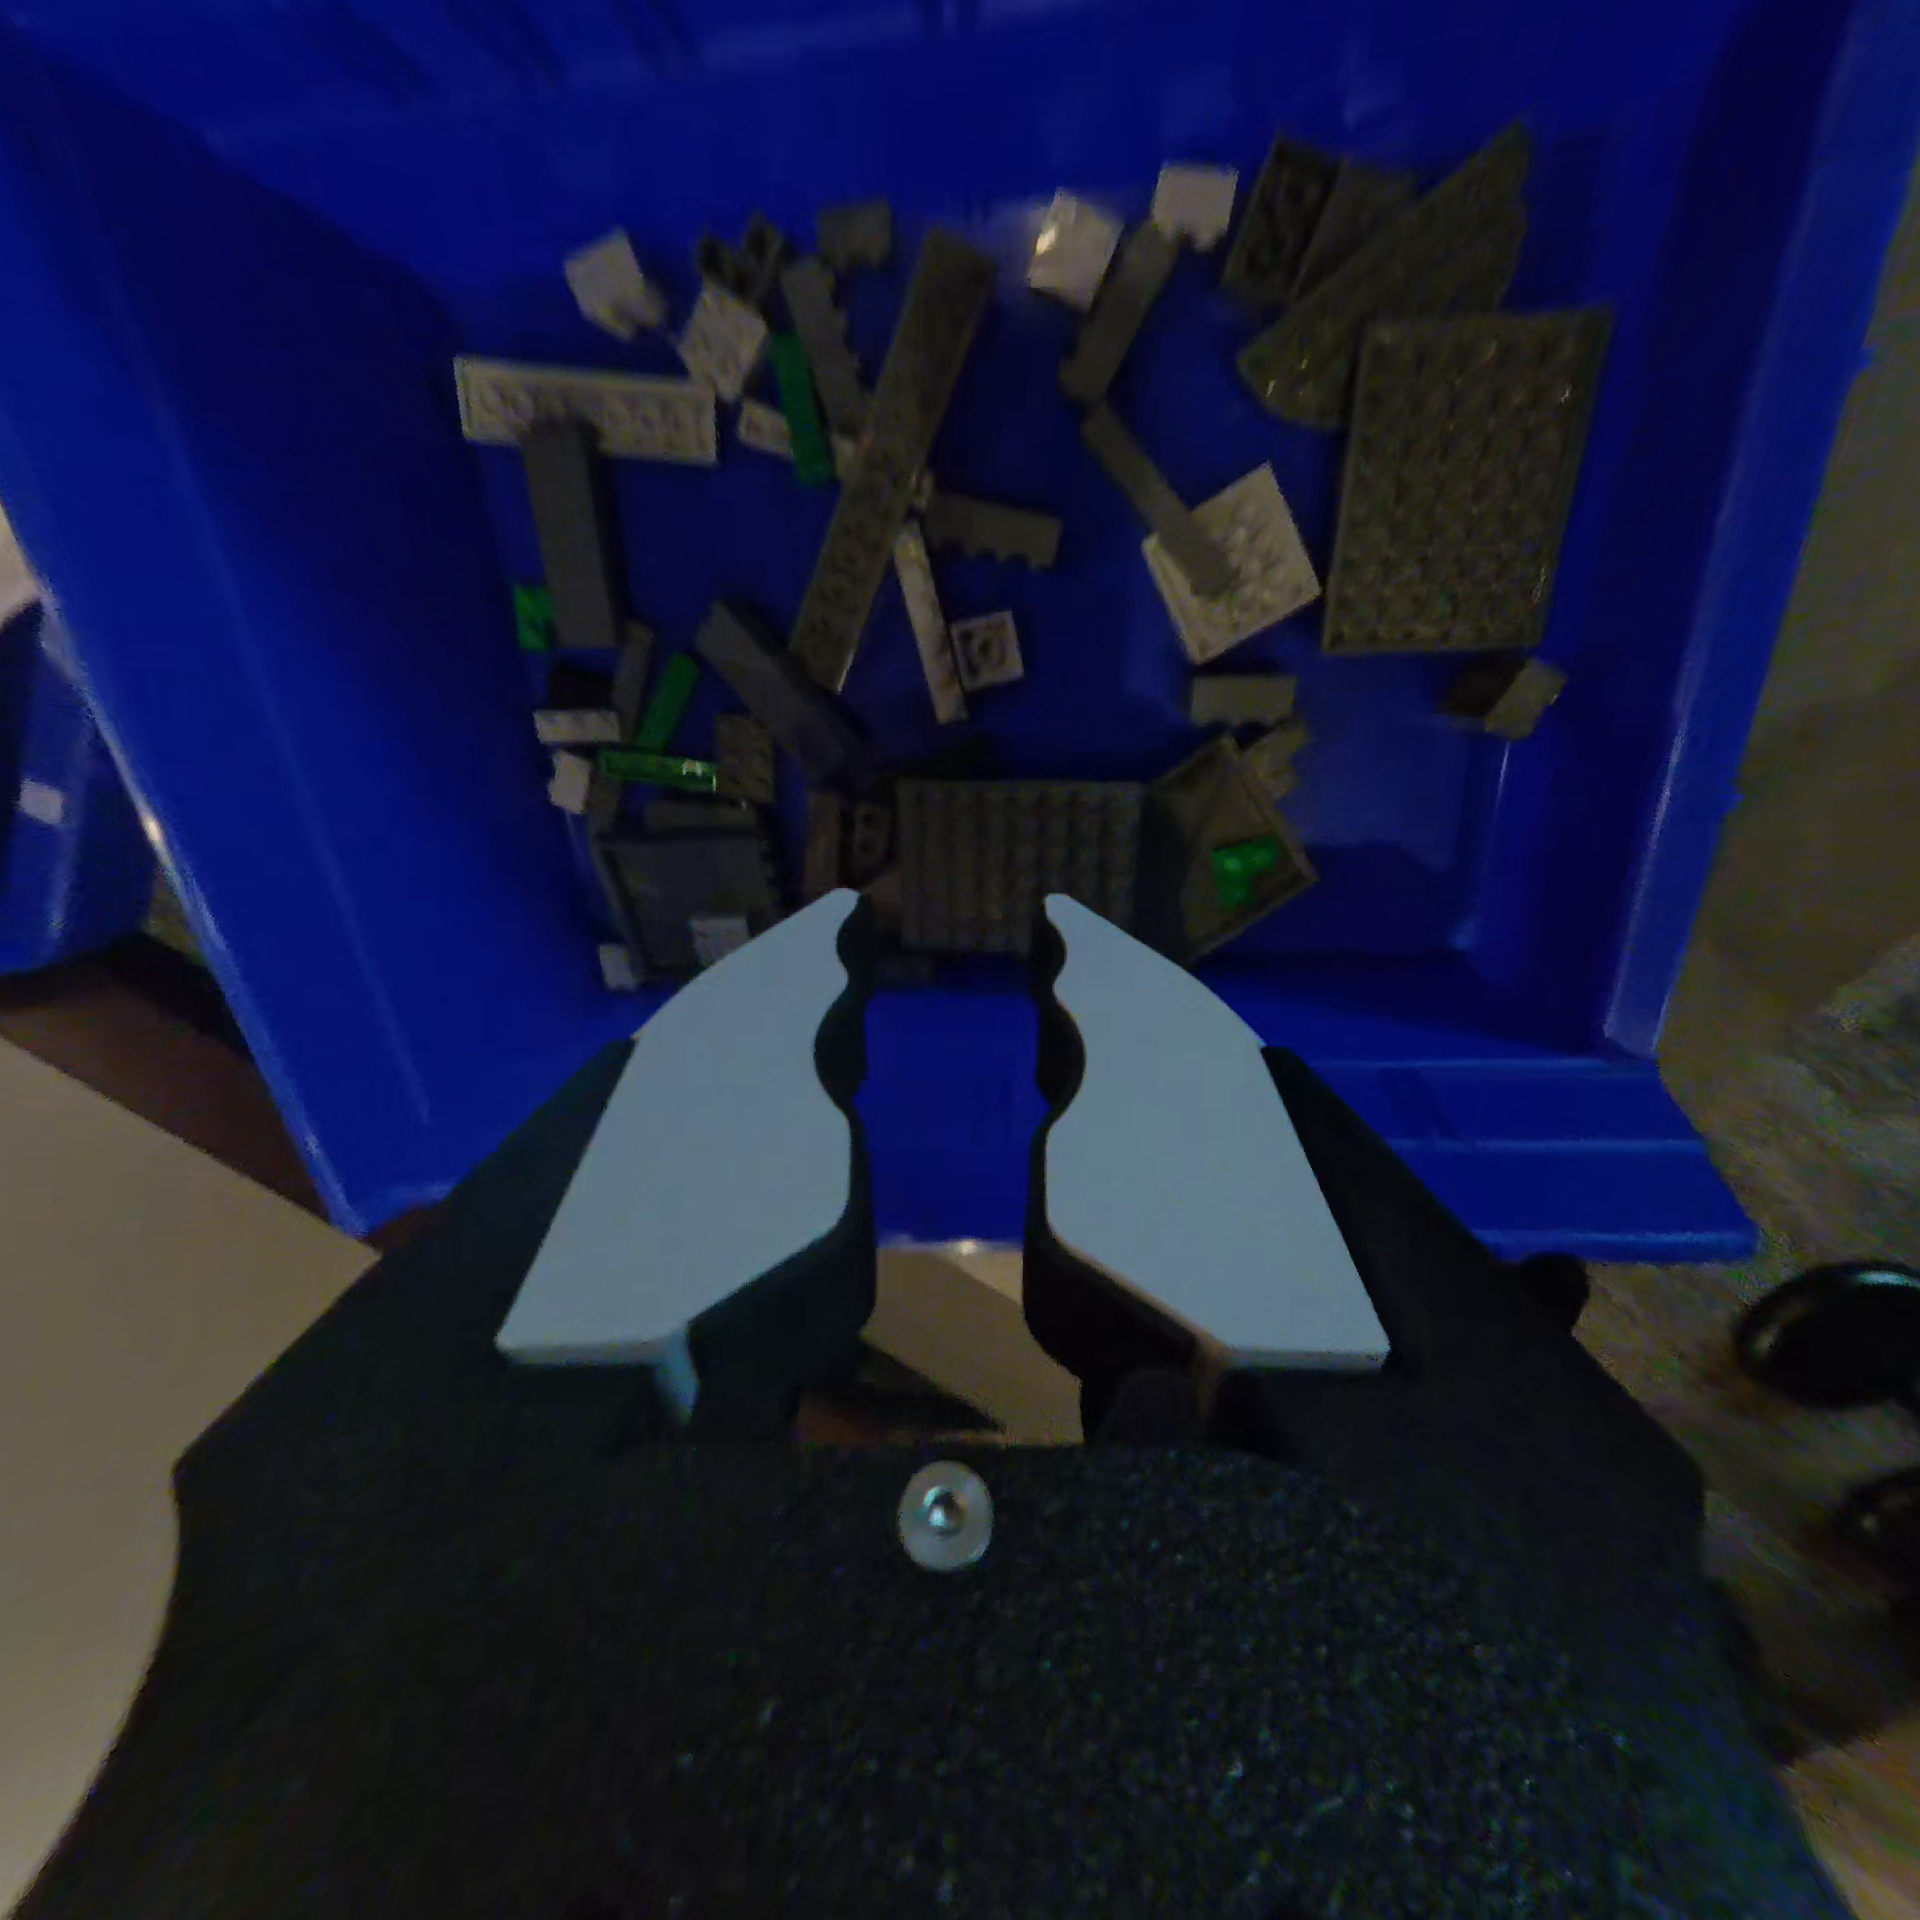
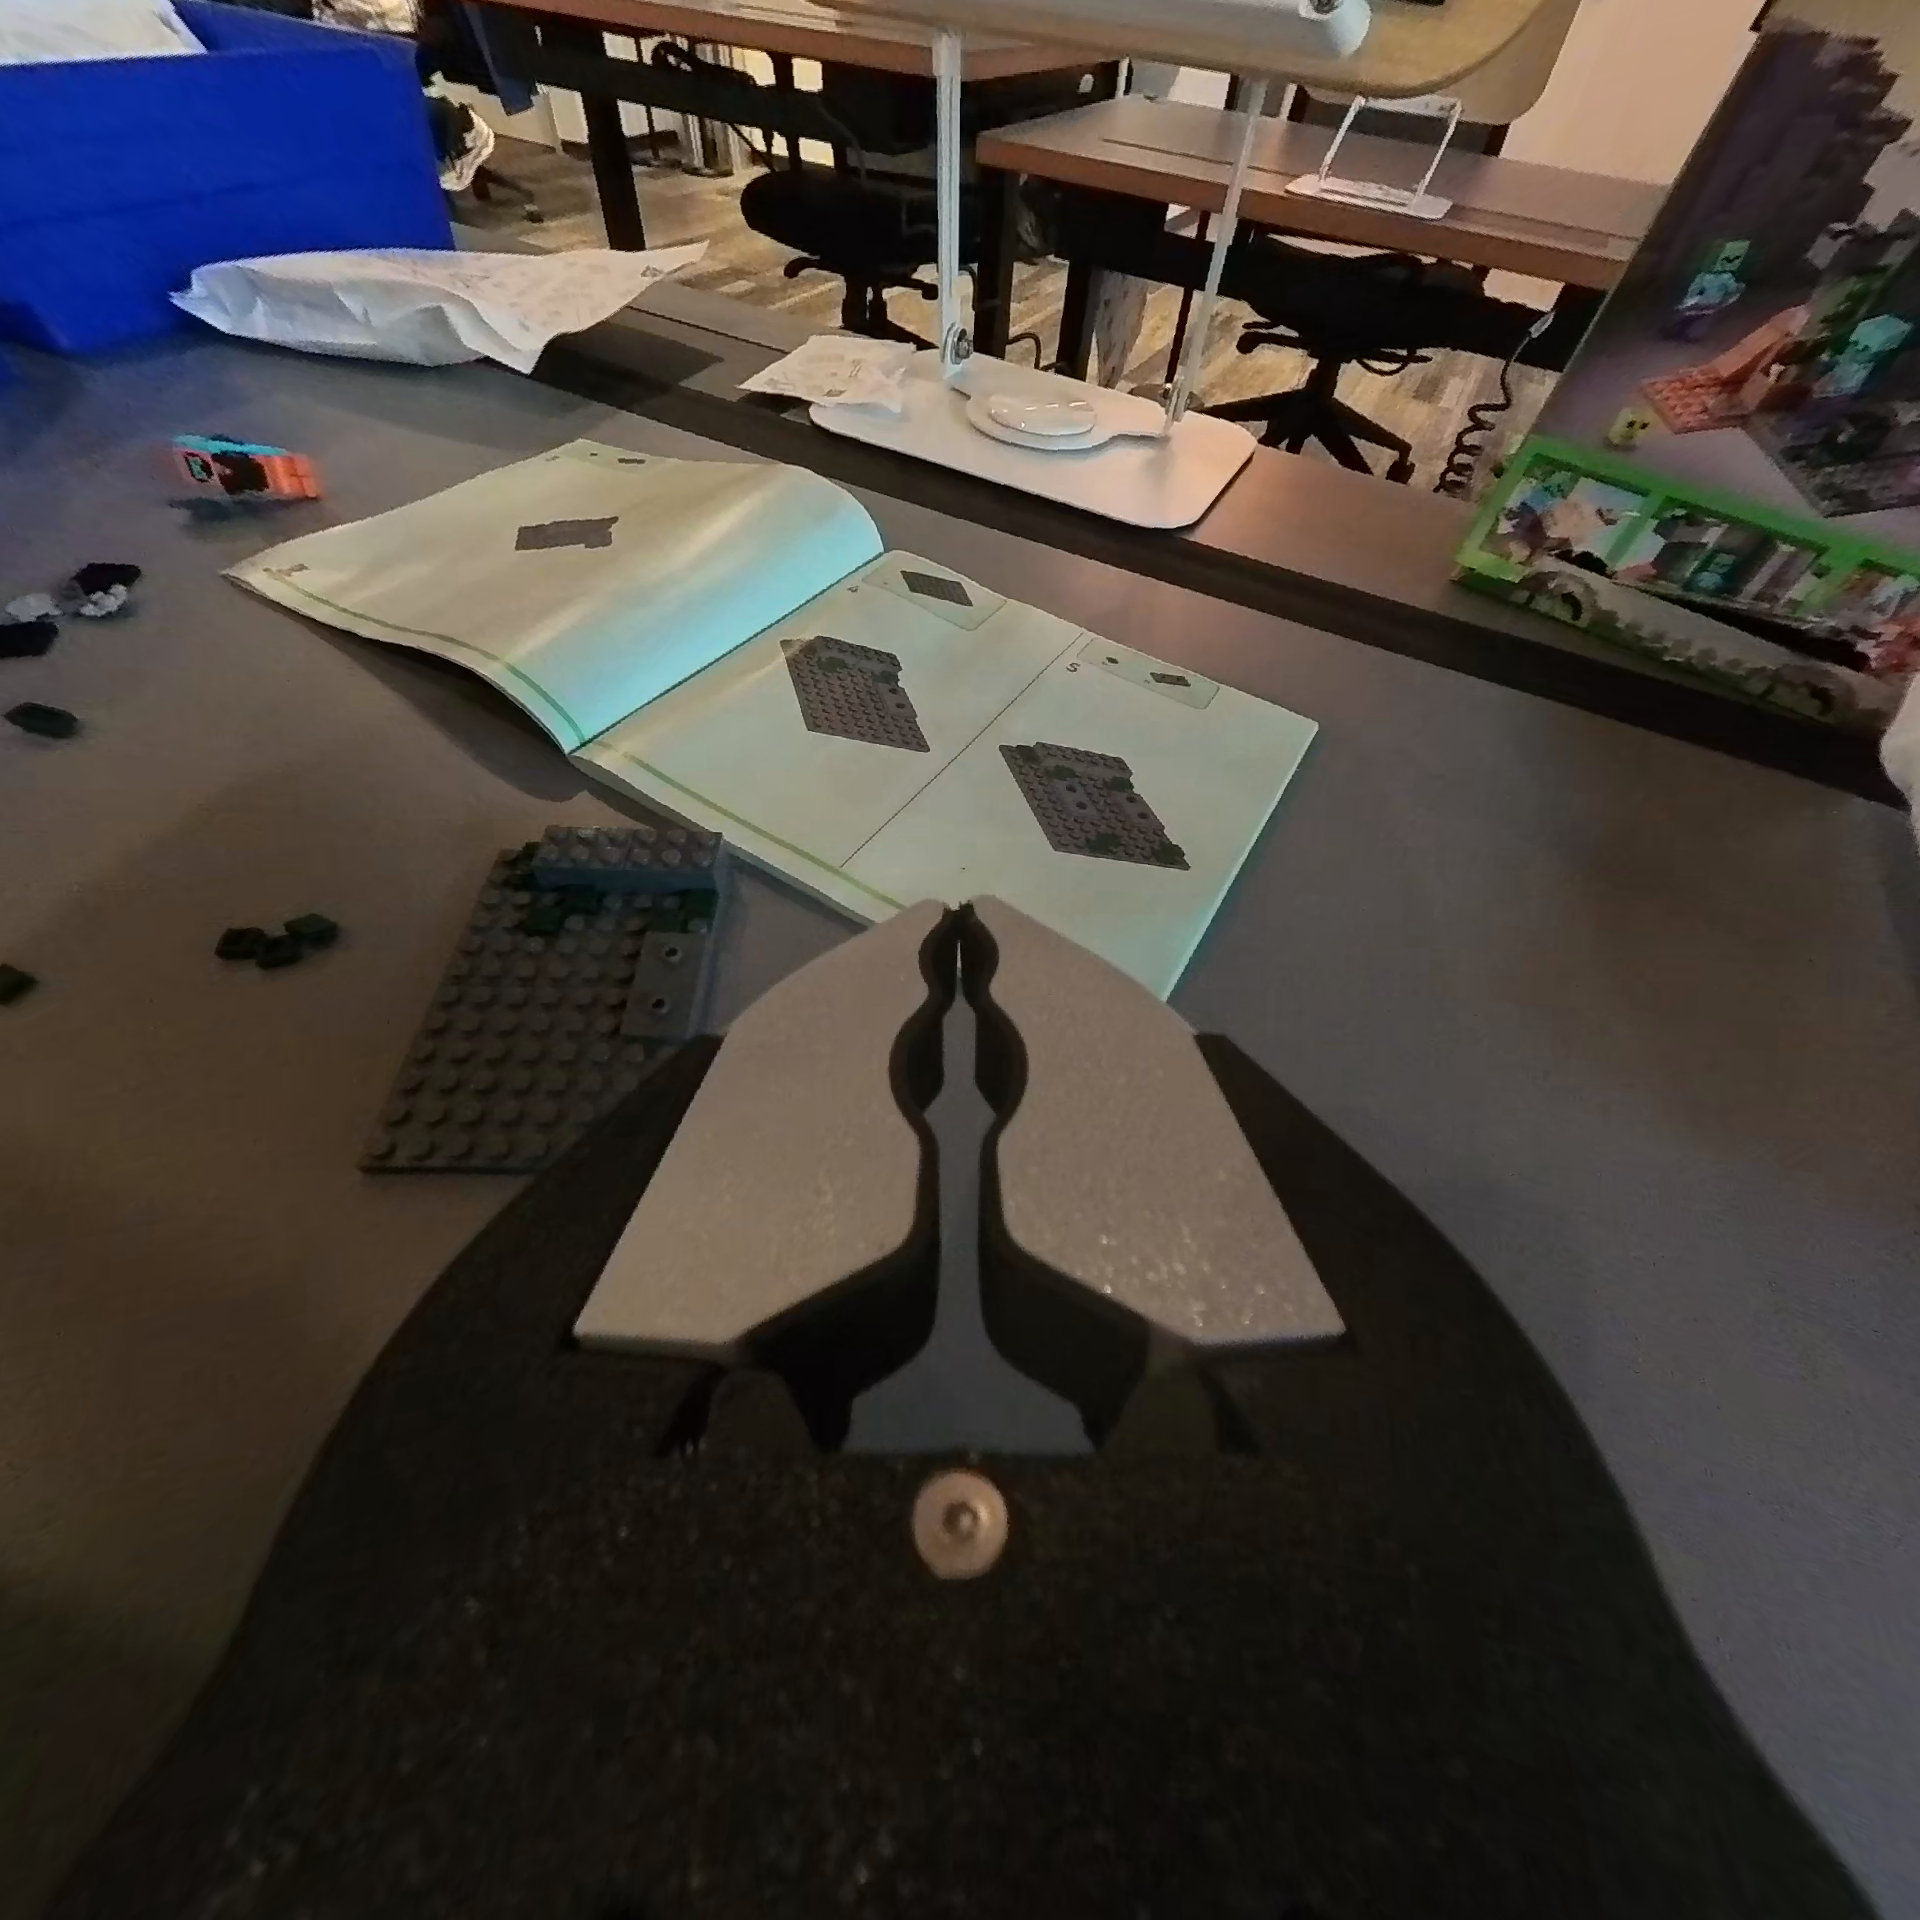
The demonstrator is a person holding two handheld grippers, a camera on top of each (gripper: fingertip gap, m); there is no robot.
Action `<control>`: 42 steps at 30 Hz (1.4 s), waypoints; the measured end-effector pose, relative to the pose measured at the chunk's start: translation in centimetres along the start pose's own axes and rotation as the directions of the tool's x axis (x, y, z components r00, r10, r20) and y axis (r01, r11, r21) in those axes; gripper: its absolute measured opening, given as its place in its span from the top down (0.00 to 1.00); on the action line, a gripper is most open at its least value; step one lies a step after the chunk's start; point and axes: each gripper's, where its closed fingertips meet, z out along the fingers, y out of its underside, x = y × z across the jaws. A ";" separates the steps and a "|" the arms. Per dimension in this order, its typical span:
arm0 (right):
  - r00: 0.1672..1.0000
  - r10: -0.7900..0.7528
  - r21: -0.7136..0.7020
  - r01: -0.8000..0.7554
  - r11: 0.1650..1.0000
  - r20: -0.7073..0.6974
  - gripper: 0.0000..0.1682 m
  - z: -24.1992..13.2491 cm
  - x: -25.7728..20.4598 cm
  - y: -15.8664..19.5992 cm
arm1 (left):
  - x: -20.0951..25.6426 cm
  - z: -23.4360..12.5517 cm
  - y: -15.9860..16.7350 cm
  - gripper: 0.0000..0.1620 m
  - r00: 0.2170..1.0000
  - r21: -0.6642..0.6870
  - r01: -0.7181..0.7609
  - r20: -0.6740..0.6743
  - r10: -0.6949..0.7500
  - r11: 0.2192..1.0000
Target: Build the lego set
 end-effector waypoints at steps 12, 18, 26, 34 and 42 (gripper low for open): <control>1.000 -0.007 -0.009 0.007 1.000 -0.012 1.00 0.1 0.1 0.1 | 4.6 5.0 -4.6 0.84 0.981 0.065 -0.171 -0.082 0.176 0.983; 1.000 -0.010 -0.010 0.010 1.000 -0.014 1.00 0.2 0.1 0.2 | 4.8 7.8 -5.8 0.82 0.983 0.022 -0.132 -0.128 0.134 0.991; 1.000 -0.002 -0.012 0.002 1.000 -0.014 1.00 0.2 0.2 0.2 | 3.9 9.6 -6.0 0.91 0.986 -0.017 0.006 -0.169 -0.009 1.000; 1.000 -0.005 -0.019 0.005 1.000 -0.021 1.00 0.3 0.3 0.3 | -0.3 7.5 -2.2 0.94 0.999 -0.141 0.010 0.033 -0.006 0.990; 1.000 -0.011 -0.013 0.011 1.000 -0.016 1.00 0.2 0.1 0.2 | -2.7 5.0 -1.5 0.84 0.990 -0.117 0.050 0.140 -0.033 0.992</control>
